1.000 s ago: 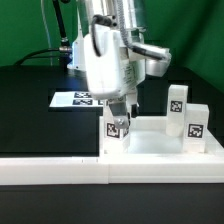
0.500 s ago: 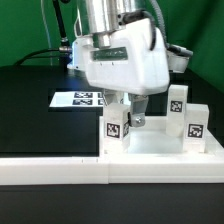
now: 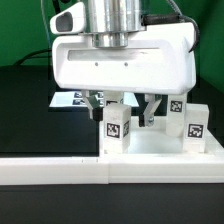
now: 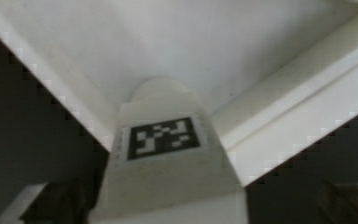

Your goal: Assemble square table

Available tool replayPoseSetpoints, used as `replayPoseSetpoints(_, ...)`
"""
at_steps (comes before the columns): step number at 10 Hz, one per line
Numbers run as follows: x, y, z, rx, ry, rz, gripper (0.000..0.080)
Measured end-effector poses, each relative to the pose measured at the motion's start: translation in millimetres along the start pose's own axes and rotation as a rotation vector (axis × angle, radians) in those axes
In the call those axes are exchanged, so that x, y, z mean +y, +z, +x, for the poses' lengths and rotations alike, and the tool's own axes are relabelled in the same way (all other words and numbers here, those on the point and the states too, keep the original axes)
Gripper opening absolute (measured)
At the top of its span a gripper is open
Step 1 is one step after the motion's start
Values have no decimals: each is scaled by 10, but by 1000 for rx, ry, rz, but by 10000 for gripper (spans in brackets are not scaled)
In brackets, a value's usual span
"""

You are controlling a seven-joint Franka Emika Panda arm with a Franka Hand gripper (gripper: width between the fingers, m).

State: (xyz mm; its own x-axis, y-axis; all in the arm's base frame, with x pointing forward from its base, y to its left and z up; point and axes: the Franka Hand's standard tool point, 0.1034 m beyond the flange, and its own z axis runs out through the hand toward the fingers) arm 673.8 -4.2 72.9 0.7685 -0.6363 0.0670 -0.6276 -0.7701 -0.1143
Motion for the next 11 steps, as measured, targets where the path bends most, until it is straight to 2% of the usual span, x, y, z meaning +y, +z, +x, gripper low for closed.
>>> replayPoseSetpoints(2, 3, 3, 0, -1, 59, 0, 403)
replayPoseSetpoints(3, 44, 14, -3, -6, 140, -8, 403)
replayPoseSetpoints(4, 48, 14, -1, -6, 210, -8, 293)
replayPoseSetpoints(7, 60, 14, 9, -5, 404, -8, 293)
replayPoseSetpoints(8, 87, 10, 29, -10, 557, -4, 293)
replayPoseSetpoints(9, 90, 0, 21, -27, 716, -11, 293)
replayPoseSetpoints(11, 16, -7, -52, -61, 1042, -21, 293)
